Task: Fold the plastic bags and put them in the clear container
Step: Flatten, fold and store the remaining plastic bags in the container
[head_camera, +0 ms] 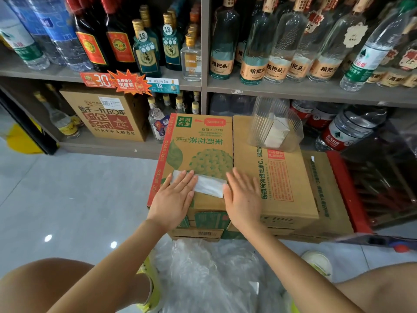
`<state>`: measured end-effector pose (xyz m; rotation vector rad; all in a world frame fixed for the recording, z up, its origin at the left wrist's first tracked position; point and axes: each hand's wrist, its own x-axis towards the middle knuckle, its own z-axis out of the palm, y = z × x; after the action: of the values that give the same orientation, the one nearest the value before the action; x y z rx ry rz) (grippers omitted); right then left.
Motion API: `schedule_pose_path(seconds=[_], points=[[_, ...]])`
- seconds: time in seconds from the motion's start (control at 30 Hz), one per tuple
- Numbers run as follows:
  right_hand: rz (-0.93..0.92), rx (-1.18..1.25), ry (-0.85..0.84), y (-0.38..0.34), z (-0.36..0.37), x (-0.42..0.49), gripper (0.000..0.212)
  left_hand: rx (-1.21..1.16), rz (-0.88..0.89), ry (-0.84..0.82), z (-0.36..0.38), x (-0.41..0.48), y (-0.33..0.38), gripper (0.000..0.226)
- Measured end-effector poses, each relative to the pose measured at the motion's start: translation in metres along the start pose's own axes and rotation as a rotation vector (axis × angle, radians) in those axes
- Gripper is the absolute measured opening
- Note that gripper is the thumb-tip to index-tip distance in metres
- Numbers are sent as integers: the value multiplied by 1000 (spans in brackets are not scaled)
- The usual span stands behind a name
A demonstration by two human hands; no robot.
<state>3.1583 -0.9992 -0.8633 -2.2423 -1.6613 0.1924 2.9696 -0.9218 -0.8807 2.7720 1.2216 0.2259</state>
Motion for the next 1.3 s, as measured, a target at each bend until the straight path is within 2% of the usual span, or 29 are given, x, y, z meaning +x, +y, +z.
schedule_pose_path(seconds=[0.07, 0.1, 0.3, 0.43, 0.53, 0.6, 0.7, 0.77, 0.9, 1.0, 1.07, 1.17, 1.3], points=[[118, 33, 224, 3, 1, -4, 55, -8, -61, 17, 1, -3, 13, 60], [155, 22, 272, 3, 3, -4, 50, -9, -90, 25, 2, -4, 20, 59], [328, 85, 195, -11, 5, 8, 31, -42, -198, 17, 7, -6, 42, 60], [380, 210, 213, -15, 3, 12, 14, -103, -163, 49, 8, -8, 41, 62], [352, 307, 212, -13, -4, 13, 14, -382, -200, 167, 1, -8, 39, 61], [305, 439, 186, -10, -13, 13, 13, -617, -291, 270, -9, -9, 40, 48], [286, 682, 24, -2, -33, 16, 17, -671, -360, 373, -25, -4, 40, 33], [270, 807, -99, 5, -46, 20, 17, -733, -379, 298, -36, 8, 41, 26], [200, 879, -271, 20, -74, 34, 15, -1075, -376, -114, -58, 34, 45, 38], [152, 882, -364, 27, -92, 47, 15, -1227, -368, -268, -61, 44, 47, 49], [144, 874, -393, 28, -98, 55, 15, -1303, -363, -290, -59, 45, 49, 44], [158, 898, -391, 27, -104, 61, 14, -1399, -394, -225, -57, 44, 55, 23], [357, 1084, -323, 17, -94, 46, 33, -1511, -482, -101, -55, 42, 66, 20]])
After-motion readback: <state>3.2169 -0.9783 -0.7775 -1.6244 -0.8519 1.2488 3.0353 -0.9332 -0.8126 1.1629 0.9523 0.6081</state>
